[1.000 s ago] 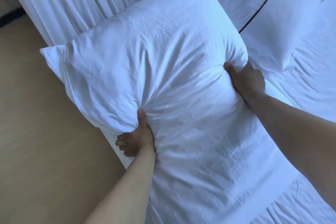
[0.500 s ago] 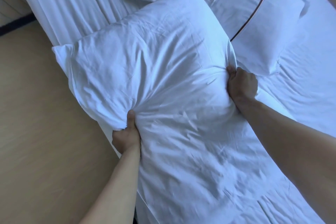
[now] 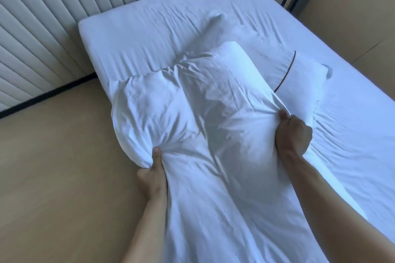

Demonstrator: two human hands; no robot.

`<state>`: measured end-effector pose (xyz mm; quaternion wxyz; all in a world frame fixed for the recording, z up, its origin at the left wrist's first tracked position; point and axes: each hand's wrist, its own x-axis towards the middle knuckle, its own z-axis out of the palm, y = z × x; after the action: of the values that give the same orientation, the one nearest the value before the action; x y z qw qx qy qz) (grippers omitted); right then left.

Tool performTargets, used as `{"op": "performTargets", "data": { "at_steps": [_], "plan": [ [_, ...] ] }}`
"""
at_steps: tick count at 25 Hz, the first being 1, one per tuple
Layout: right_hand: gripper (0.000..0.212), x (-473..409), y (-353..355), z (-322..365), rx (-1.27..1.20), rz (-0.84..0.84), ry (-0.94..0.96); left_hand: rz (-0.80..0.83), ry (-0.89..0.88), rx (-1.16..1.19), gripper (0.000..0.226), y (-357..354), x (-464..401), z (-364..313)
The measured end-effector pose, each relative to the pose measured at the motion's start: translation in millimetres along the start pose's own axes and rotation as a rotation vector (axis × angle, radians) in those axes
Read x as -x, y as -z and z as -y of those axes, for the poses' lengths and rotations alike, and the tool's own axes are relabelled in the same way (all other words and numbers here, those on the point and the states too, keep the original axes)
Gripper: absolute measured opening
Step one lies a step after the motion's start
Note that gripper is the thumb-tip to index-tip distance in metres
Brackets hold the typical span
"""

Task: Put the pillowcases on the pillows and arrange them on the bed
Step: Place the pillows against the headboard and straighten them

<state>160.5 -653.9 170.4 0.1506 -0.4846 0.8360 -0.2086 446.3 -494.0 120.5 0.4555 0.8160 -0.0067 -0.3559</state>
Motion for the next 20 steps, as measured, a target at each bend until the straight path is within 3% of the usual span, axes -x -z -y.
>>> {"op": "performTargets", "data": {
  "at_steps": [3,5,12,20],
  "plan": [
    [0.057,27,6,58,-0.065,-0.049,-0.061,0.065,-0.093,-0.045,0.055,25,-54,-84],
    [0.057,41,2,105,-0.076,-0.064,-0.091,0.126,-0.17,-0.122,0.068,34,-105,-135],
    [0.057,65,-70,300,-0.178,-0.204,-0.319,0.357,-0.401,-0.398,0.079,36,-307,-365],
    [0.057,-2,-158,432,-0.317,-0.288,-0.53,0.458,-0.656,-0.647,0.08,-66,-430,-564]
  ]
}}
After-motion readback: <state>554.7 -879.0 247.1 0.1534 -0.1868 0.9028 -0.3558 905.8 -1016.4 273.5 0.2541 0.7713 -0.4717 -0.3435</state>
